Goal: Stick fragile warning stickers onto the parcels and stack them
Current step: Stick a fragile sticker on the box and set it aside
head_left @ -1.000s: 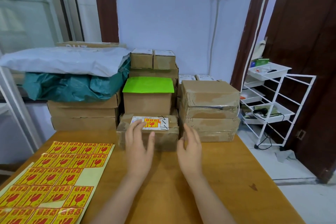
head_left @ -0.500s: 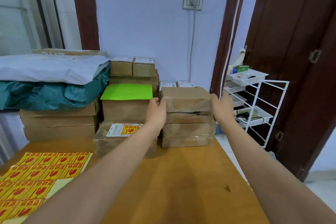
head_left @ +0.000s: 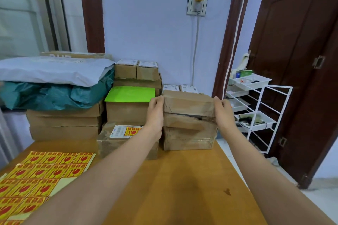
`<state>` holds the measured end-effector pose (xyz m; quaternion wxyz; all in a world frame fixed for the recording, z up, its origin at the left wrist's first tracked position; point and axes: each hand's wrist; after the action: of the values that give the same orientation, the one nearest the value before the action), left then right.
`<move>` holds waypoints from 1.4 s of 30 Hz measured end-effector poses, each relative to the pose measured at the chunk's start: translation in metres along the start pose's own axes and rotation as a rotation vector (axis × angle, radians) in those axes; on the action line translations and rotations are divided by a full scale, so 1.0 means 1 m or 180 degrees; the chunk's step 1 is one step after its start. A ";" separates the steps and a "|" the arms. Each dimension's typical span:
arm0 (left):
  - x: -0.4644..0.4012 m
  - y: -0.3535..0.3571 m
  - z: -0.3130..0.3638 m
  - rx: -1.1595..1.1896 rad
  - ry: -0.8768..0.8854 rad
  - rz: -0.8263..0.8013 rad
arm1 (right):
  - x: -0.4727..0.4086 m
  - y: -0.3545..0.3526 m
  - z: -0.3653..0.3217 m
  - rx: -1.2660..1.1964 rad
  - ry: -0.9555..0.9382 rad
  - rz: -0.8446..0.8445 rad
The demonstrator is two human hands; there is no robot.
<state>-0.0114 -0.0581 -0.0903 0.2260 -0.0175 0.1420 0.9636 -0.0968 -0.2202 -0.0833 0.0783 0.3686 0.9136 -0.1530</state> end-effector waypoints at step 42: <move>0.129 -0.129 -0.030 -0.0221 -0.1226 0.0167 | 0.166 0.068 0.037 -0.0538 0.0586 -0.1152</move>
<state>-0.0714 0.0993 -0.1661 0.2231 0.1631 0.0632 0.9590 -0.1671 -0.0789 -0.1753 -0.0036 0.2032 0.9777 -0.0532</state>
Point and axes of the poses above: each hand's wrist, its own x-axis away from the middle knuckle, its own y-axis out of the palm, z = x × y, and after that the axes turned 10 degrees about -z, right-handed
